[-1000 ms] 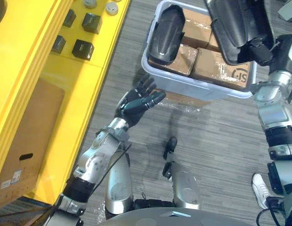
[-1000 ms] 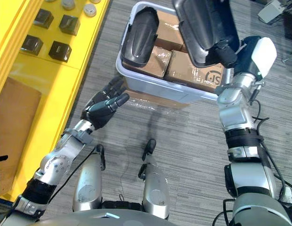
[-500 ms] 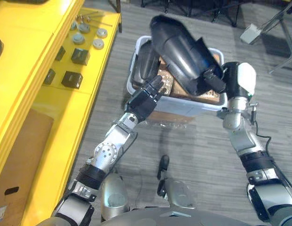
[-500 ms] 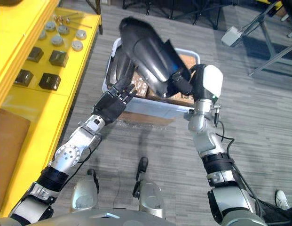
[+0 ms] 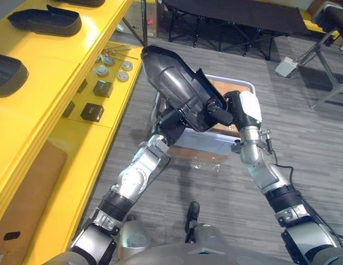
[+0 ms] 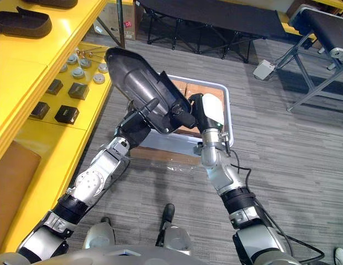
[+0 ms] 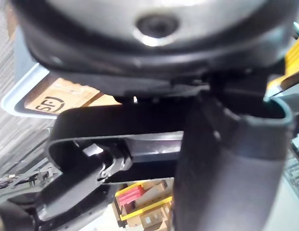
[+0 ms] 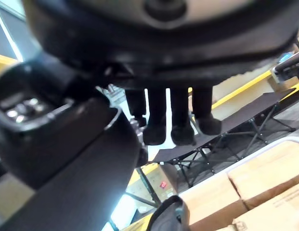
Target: Walk over and take three plastic housings, then place them on the shelf
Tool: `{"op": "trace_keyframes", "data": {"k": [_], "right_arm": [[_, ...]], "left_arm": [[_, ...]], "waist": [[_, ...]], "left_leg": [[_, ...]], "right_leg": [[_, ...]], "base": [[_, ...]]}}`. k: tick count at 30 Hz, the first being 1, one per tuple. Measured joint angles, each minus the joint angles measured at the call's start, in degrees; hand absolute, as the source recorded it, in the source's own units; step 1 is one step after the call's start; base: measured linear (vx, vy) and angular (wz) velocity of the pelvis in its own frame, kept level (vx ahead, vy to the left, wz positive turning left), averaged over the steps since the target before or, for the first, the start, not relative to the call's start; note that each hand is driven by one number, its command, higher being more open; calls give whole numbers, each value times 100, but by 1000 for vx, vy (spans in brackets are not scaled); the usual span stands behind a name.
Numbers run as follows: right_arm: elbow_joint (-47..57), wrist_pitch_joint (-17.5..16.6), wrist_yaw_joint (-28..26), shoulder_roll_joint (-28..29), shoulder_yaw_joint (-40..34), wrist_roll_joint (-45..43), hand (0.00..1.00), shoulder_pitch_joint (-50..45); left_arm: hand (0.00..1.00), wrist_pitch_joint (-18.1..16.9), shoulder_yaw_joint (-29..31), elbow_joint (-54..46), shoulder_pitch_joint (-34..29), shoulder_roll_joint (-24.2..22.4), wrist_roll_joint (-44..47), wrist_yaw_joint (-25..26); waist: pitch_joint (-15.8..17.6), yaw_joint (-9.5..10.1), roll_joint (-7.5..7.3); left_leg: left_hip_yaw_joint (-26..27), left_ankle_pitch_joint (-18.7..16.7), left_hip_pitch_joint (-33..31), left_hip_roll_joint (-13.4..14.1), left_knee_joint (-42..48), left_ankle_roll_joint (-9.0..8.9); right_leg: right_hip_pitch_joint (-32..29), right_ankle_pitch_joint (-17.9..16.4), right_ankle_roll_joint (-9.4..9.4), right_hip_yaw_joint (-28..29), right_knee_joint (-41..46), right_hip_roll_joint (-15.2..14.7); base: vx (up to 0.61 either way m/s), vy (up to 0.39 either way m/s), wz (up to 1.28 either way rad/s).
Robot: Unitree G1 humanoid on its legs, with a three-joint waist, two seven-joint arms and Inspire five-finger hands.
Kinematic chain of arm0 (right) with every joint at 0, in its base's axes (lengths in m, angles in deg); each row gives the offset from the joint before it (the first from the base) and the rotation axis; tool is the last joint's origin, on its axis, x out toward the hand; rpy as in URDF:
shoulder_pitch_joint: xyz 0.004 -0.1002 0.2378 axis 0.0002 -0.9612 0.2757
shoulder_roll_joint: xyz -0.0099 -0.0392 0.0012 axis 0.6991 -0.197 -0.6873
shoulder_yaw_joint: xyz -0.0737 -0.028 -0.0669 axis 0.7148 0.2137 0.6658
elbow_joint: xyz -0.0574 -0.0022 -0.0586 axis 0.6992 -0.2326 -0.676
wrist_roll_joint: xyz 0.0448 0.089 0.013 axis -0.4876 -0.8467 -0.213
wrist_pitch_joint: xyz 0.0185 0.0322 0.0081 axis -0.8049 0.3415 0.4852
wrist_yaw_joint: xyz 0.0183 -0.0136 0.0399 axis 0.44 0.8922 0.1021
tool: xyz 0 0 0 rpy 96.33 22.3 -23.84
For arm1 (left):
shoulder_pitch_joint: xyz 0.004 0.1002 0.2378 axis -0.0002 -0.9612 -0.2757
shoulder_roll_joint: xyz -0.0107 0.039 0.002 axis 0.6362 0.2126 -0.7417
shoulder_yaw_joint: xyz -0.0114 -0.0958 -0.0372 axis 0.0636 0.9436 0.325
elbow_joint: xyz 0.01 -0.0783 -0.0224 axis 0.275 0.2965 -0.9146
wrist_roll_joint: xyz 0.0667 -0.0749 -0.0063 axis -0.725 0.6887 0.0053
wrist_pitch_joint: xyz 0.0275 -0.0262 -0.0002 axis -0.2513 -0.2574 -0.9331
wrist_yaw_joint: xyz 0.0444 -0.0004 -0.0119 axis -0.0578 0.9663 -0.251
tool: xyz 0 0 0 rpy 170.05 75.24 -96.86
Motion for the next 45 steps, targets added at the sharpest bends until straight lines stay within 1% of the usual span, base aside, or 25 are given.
{"op": "trace_keyframes", "data": {"k": [4,6,7,8,11,14,15,16,18,20,21,22,24,27,30,33,34,39,41,43,44,45], "right_arm": [[-16,-117,6,12,57,-6,0,-140],[-103,-173,9,135,61,-9,0,-162],[-118,-180,8,169,73,-9,0,-166],[-122,-185,3,199,141,-13,0,-180],[-121,-243,-50,297,212,-12,0,-317],[-121,-243,-139,422,207,-15,0,-439],[-120,-243,-158,467,222,-16,0,-482],[-105,-243,-163,549,240,-16,0,-581],[-35,-278,-147,673,263,-21,0,-703],[239,-365,-150,683,327,-9,0,-827],[372,-410,-150,690,413,-5,0,-884],[381,-410,-149,777,385,-8,0,-900],[389,-410,-142,853,384,-8,0,-902],[498,-412,-119,1057,373,-6,0,-1024],[515,-491,-97,1084,357,-6,0,-1157],[517,-545,-3,1108,349,-6,0,-1231],[518,-557,17,1108,349,-6,100,-1240],[592,-665,105,1163,328,-13,100,-1366],[615,-834,148,1187,341,-90,100,-1476],[926,-1023,129,1175,612,-287,100,-1815],[997,-1025,126,1194,650,-316,100,-1875],[1247,-1042,93,1250,706,-555,100,-2041]], "left_arm": [[100,96,-67,4,-5,0,-482,152],[100,113,-89,4,-12,0,-864,330],[100,114,-89,4,-14,0,-883,383],[0,113,-92,4,-30,-1,-951,489],[0,77,-116,3,-122,-11,-1112,835],[0,-138,-114,2,-179,-74,-1157,1067],[0,-219,-76,-1,-245,-145,-1316,1130],[0,-340,6,-1,-355,-281,-1372,1214],[0,-417,173,-1,-506,-432,-1555,1407],[0,-541,361,-1,-650,-480,-1595,1585],[0,-656,458,-2,-725,-508,-1685,1661],[0,-748,465,-8,-766,-540,-1745,1663],[0,-823,489,-8,-792,-597,-1792,1753],[0,-957,490,-9,-814,-618,-2112,1850],[0,-985,490,-130,-1008,-713,-2206,1863],[0,-985,489,-135,-1023,-789,-2227,1861],[0,-985,489,-135,-1023,-802,-2227,1861],[0,-1033,503,-142,-1025,-820,-2331,1850],[0,-1193,636,-145,-1024,-937,-2509,1921],[0,-1628,1013,-213,-1020,-1205,-2844,2080],[0,-1684,1049,-262,-1020,-1236,-2998,2103],[0,-1773,1139,-540,-1021,-1254,-3408,2169]], "waist": [[-119,80,-5],[-157,116,-16],[-166,116,-17],[-202,116,-16],[-295,122,-21],[-310,129,-31],[-333,128,-40],[-388,123,-56],[-440,106,-58],[-442,99,-54],[-445,99,-53],[-455,109,-44],[-475,133,-28],[-511,123,-7],[-612,91,34],[-630,82,55],[-634,80,61],[-688,7,117],[-697,-10,129],[-710,-57,152],[-711,-58,155],[-712,-43,157]], "left_leg": [[-39,79,65,-10,-118,-19],[-38,155,153,-17,-248,-35],[-38,170,160,-18,-275,-36],[-43,208,162,-18,-318,-51],[-41,252,244,-11,-428,-69],[-40,261,256,-13,-445,-73],[-40,261,259,-12,-454,-73],[-39,263,271,-10,-479,-76],[-25,262,286,-2,-490,-83],[8,261,317,3,-497,-83],[14,260,333,7,-498,-85],[16,260,334,6,-496,-86],[17,260,337,2,-494,-86],[23,259,346,7,-495,-87],[47,250,363,8,-493,-97],[55,250,371,11,-493,-97],[61,250,376,11,-494,-97],[87,246,473,13,-553,-104],[106,258,520,13,-600,-106],[138,247,560,49,-609,-125],[144,246,561,58,-608,-127],[146,241,561,83,-603,-137]], "right_leg": [[39,-38,1,-53,-2,0],[56,-54,1,-60,-3,2],[56,-61,1,-65,-3,2],[48,-79,15,-77,-3,3],[60,-79,3,-86,-3,20],[63,-78,3,-86,-4,21],[62,-79,3,-86,-4,22],[59,-80,5,-83,-5,28],[57,-88,13,-93,-5,34],[53,-93,14,-71,-5,38],[58,-96,13,-68,-5,43],[58,-98,13,-68,-5,42],[64,-103,18,-70,-5,37],[66,-116,11,-70,-5,42],[66,-122,9,-58,-5,41],[68,-124,6,-53,-5,44],[69,-124,5,-50,-5,44],[133,-163,4,-41,-6,50],[137,-173,-4,-28,-6,57],[142,-177,-37,10,-6,98],[141,-177,-39,15,-6,107],[140,-179,-44,14,-6,130]], "base": [[-11,-10,7],[0,0,0],[0,0,0],[0,0,0],[0,0,0],[0,0,0],[0,0,0],[0,0,0],[36,17,-4],[28,19,-8],[0,0,0],[0,0,0],[0,0,0],[0,0,0],[16,17,-2],[0,0,0],[0,0,0],[0,0,0],[11,11,-6],[25,6,-11],[28,4,-6],[0,0,0]]}}
